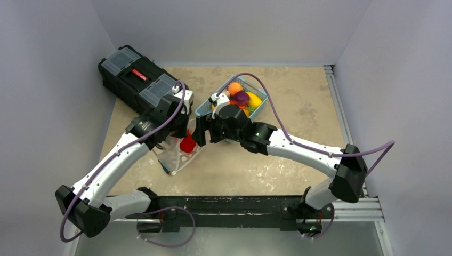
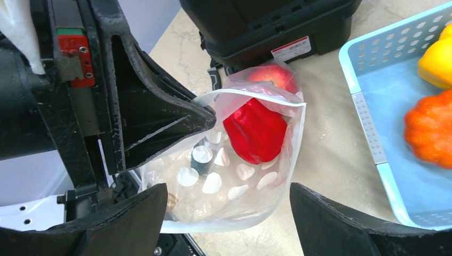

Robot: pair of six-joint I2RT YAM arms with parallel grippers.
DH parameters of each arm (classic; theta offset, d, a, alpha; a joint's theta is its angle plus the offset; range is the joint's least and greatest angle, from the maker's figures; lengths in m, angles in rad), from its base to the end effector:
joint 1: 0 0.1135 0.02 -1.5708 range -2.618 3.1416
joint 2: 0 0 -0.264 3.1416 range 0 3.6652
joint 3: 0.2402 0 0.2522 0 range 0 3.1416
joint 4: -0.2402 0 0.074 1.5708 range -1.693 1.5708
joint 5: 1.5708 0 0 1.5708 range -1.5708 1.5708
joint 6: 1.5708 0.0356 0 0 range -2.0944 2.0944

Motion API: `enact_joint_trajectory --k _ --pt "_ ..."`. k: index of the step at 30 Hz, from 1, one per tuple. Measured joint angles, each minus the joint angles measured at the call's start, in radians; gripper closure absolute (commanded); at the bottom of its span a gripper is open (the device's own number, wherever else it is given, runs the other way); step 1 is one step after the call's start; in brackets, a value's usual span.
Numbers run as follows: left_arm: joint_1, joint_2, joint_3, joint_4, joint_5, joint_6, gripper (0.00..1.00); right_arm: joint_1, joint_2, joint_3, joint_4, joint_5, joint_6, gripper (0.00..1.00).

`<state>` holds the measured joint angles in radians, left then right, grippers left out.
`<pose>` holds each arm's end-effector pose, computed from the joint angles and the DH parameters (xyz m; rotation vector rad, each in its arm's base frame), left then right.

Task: Place the food in the zip-top bag and seal the zipper
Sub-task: Place the fake vegetable in the zipper food storage bag, then pick up the fake fruit from the bin.

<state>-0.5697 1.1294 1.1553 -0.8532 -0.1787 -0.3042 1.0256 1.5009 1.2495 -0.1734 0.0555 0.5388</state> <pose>0.1923 -0.1157 0.3383 0.2335 2.3788 -0.2002 0.1850 0.3013 0.3289 -0.4750 2.0706 0.9241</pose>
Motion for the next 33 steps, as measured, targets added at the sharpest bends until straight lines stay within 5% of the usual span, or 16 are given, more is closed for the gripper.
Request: enact_joint_trajectory --k 10,22,28,33 --pt "0.000 0.000 0.000 0.000 0.000 0.000 1.00 0.000 -0.071 -0.011 -0.008 0.095 -0.011 0.17" --pt "0.000 0.000 0.000 0.000 0.001 0.000 1.00 -0.035 -0.230 -0.128 -0.006 0.455 0.033 0.06" --pt "0.000 0.000 0.000 0.000 0.003 0.000 1.00 -0.181 -0.087 -0.088 -0.070 0.447 0.053 0.06" --pt "0.000 0.000 0.000 0.000 0.004 0.000 1.00 -0.228 0.162 0.100 -0.176 0.422 0.019 0.07"
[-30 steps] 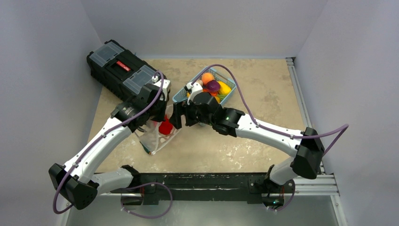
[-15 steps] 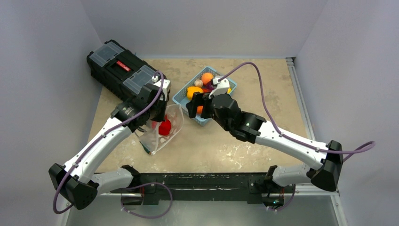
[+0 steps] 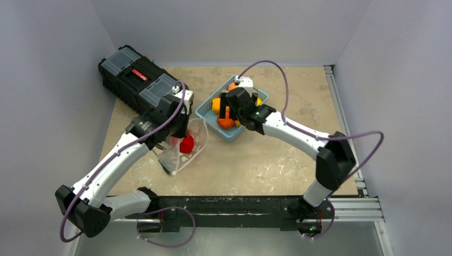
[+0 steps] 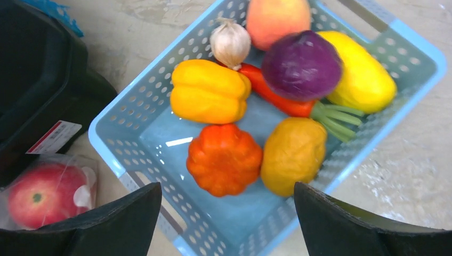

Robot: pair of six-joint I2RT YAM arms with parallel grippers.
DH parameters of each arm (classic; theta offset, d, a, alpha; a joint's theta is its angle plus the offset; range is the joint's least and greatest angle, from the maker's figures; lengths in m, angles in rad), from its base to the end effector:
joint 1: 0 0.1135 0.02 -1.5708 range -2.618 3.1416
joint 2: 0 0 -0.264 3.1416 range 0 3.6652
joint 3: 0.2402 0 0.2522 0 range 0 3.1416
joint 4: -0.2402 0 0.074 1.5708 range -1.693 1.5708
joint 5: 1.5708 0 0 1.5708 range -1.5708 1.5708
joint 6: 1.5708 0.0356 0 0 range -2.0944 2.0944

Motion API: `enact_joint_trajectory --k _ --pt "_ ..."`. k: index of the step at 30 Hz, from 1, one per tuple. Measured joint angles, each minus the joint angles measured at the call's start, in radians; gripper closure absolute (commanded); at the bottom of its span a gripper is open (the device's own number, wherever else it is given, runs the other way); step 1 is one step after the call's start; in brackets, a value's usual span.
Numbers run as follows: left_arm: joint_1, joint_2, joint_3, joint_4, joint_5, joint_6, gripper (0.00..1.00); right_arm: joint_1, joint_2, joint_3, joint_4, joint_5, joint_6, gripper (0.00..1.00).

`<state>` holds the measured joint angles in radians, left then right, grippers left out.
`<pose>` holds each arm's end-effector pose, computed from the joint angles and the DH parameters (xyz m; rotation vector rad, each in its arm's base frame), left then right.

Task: Place the food in the zip-top bag and seal the zipper
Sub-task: Pick up the fake fruit from the bin.

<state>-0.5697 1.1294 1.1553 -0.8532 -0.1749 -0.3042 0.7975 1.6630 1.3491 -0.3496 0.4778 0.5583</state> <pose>0.1923 -0.1158 0.3382 0.2354 2.3798 -0.2045 0.2765 0.2598 0.2928 -0.0030 2.1599 0.2490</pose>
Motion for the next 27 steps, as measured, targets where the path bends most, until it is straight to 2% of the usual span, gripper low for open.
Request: enact_joint_trajectory --k 7,12,19,27 --pt "0.000 0.000 0.000 0.000 0.000 0.000 1.00 0.009 0.303 0.283 -0.118 0.009 -0.072 0.10" --pt "0.000 0.000 0.000 0.000 0.002 0.000 1.00 0.009 0.447 0.365 -0.172 0.011 -0.094 0.10" --pt "0.000 0.000 0.000 0.000 0.006 0.000 1.00 0.006 0.501 0.367 -0.178 0.030 -0.104 0.11" --pt "0.000 0.000 0.000 0.000 0.010 0.000 1.00 0.008 0.517 0.367 -0.173 0.047 -0.129 0.29"
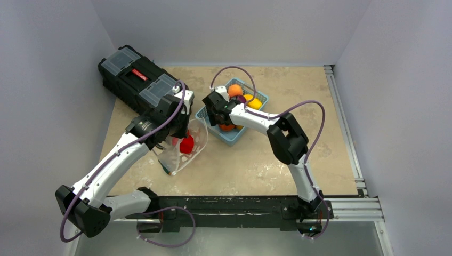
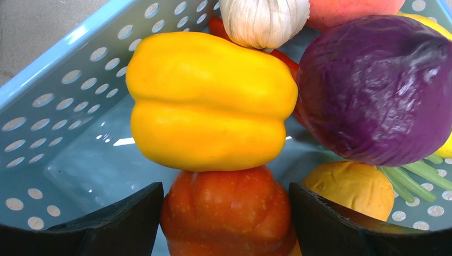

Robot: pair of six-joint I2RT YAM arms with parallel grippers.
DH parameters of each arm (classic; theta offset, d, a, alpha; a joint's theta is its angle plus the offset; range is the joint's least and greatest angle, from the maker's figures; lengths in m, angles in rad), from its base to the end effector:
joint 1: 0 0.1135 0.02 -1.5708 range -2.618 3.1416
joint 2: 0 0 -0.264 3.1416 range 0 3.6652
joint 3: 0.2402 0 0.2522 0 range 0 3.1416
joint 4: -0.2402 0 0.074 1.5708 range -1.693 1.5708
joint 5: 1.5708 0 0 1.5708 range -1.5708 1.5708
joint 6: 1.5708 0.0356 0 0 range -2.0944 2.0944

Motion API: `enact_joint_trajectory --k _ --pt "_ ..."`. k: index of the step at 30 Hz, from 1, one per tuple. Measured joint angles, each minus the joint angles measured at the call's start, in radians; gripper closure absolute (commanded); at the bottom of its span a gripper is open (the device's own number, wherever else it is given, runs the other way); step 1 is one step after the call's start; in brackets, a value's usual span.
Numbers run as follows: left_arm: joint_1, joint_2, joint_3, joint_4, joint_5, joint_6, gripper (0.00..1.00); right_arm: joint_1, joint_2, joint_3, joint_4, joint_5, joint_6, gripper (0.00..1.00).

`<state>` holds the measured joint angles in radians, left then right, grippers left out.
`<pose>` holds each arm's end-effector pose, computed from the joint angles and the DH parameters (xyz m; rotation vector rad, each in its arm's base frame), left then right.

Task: Place the food in the zip-top bag and seal the zipper
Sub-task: Pick up the fake fruit from the bin, then place the fake fruit in the zipper food storage bag.

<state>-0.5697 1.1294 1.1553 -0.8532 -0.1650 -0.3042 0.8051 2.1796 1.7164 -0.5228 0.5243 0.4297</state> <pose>0.1921 -0.1161 0.3382 0.2403 2.3822 -0.2155 0.3419 0.3299 0.1869 -0.2544 2.3662 -0.1056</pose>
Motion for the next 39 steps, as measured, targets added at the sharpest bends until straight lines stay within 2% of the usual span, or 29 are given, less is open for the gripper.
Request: enact_joint_trajectory --k 5,7,15,24,28,34,39 --pt "0.000 0.000 0.000 0.000 0.002 0.000 1.00 0.001 -0.023 -0.015 0.000 -0.003 -0.016 0.42" --pt "0.000 0.000 0.000 0.000 0.002 0.000 1.00 0.001 -0.065 -0.042 0.000 -0.012 -0.024 0.51" --pt "0.000 0.000 0.000 0.000 0.001 0.000 1.00 0.001 -0.392 -0.206 0.118 -0.075 -0.028 1.00" --pt "0.000 0.003 0.000 0.001 0.032 0.000 1.00 0.001 -0.632 -0.561 0.362 -0.214 0.005 1.00" --pt "0.000 0.003 0.000 0.005 0.065 0.000 1.00 0.001 -0.761 -0.730 0.475 -0.339 0.005 1.00" --pt "0.000 0.000 -0.001 0.013 0.075 0.000 1.00 0.007 -0.882 -0.763 0.640 -0.524 -0.001 1.00" --pt "0.000 -0.021 -0.006 0.022 0.068 0.000 1.00 0.117 -0.900 -0.758 0.738 -0.603 -0.023 1.00"
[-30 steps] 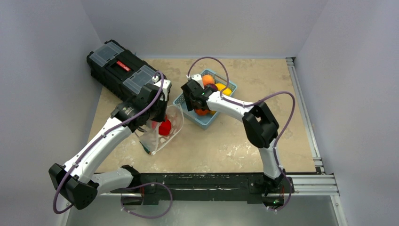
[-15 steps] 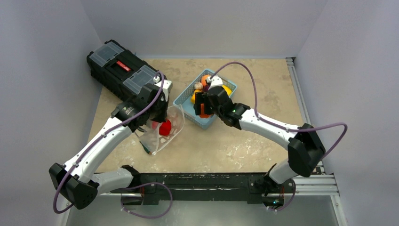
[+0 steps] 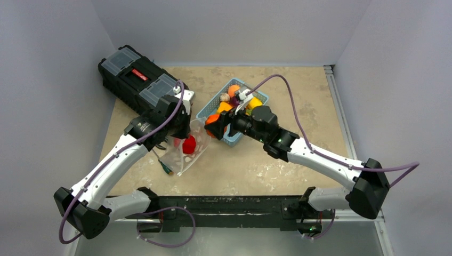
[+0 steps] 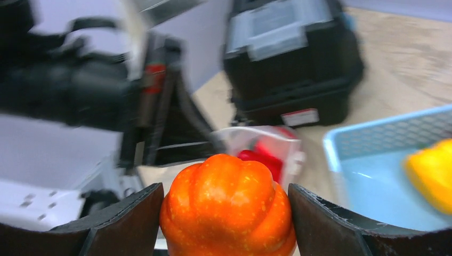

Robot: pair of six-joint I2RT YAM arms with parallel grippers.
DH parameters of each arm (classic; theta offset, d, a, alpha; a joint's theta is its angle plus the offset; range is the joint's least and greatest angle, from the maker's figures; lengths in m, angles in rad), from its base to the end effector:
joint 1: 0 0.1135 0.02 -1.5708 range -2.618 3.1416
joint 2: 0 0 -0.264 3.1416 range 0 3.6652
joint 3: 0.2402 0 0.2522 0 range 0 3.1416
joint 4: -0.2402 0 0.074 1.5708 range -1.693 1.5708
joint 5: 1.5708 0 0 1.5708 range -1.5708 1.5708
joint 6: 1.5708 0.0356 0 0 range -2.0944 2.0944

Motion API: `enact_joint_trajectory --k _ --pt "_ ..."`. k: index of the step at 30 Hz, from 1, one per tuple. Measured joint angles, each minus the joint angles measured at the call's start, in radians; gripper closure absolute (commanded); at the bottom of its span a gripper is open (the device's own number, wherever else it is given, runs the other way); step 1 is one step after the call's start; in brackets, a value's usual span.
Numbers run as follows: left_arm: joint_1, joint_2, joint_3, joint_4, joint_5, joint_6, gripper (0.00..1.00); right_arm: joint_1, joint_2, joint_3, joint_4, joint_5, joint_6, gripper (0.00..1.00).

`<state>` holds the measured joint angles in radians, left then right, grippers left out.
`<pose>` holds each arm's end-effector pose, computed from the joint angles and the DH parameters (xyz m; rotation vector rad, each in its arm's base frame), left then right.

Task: Place the food in the zip-top bag and seal the zipper
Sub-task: Place the fake fruit in the zipper food storage bag.

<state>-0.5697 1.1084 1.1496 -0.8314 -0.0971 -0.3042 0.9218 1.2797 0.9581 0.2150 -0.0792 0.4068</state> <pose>0.1884 -0.1166 0.3421 0.2676 2.3628 -0.3093 0.1818 0.2443 0.3342 -0.5178 1.7160 1.0484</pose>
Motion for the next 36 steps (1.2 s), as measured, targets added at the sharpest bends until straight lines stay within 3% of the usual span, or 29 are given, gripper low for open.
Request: enact_joint_trajectory --k 4,7,10,15,18,25,36 --pt "0.000 -0.015 -0.001 0.001 -0.005 0.000 1.00 0.087 0.055 0.054 0.010 -0.029 -0.017 0.98" --pt "0.000 -0.019 -0.002 0.001 -0.010 0.000 1.00 0.092 0.105 0.089 0.009 -0.012 -0.023 0.88" --pt "0.001 -0.019 -0.002 0.001 -0.016 0.000 1.00 0.085 0.141 0.093 0.006 0.009 -0.023 0.68" --pt "0.001 -0.022 -0.003 0.004 -0.016 0.000 1.00 0.085 0.189 0.093 -0.010 0.019 -0.022 0.20" --pt "0.001 -0.022 -0.003 0.005 -0.016 0.000 1.00 0.085 0.202 0.093 -0.024 0.029 -0.020 0.07" --pt "0.001 -0.022 -0.003 0.005 -0.016 0.000 1.00 0.086 0.200 0.095 -0.032 0.045 -0.022 0.03" --pt "0.001 -0.022 -0.003 0.006 -0.016 0.000 1.00 0.086 0.161 0.097 -0.059 0.090 -0.024 0.05"
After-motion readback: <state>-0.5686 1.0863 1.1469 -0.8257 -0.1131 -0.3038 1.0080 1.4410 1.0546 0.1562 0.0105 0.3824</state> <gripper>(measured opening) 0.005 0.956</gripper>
